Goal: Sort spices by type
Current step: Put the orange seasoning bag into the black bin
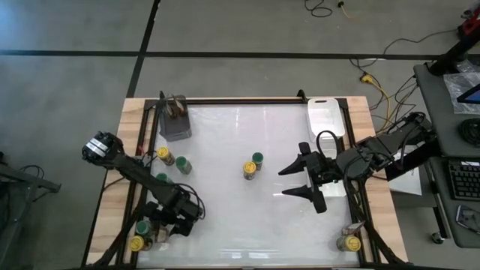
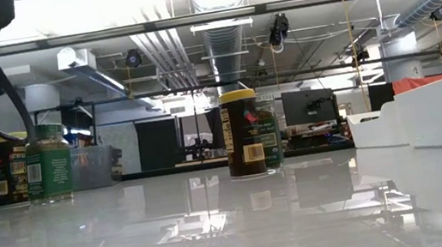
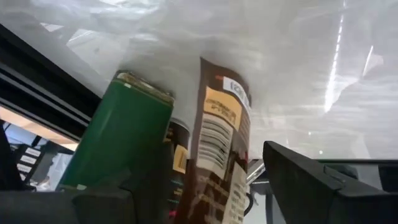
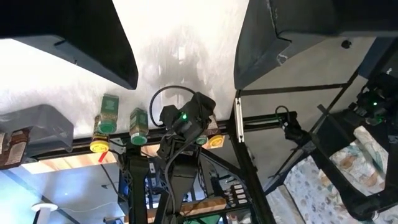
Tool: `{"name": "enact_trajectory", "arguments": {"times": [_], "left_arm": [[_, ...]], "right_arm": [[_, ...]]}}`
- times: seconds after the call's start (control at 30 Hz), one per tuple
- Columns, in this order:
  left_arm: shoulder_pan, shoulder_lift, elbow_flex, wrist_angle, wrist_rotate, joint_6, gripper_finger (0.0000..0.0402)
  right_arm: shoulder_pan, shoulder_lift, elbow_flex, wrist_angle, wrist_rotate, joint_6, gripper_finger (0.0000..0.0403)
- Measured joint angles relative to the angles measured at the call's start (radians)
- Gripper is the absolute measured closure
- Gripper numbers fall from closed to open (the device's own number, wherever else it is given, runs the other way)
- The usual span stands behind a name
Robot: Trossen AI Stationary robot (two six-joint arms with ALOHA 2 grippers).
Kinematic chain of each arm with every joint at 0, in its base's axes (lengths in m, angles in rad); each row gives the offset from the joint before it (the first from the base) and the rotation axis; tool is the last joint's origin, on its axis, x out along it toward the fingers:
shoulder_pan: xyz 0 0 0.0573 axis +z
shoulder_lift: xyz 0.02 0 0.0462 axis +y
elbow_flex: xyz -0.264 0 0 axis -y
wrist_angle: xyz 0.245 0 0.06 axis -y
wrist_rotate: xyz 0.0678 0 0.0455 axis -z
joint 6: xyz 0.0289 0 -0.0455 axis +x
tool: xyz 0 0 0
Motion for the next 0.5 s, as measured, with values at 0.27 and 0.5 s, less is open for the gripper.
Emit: {"name": "enact_trajectory", "arguments": {"times": [0.27, 0.5], "left_arm": [[-0.005, 0.002, 0.000, -0.003, -0.005, 0.000, 0.0258], [-0.008, 0.002, 0.001, -0.007, -0.039, 0.030, 0.0376]], "right_arm": [[0.000, 0.000, 0.000, 0.000, 0.000, -0.001, 0.0142], [0.000, 0.000, 0.000, 0.000, -0.001, 0.000, 0.0131]]}}
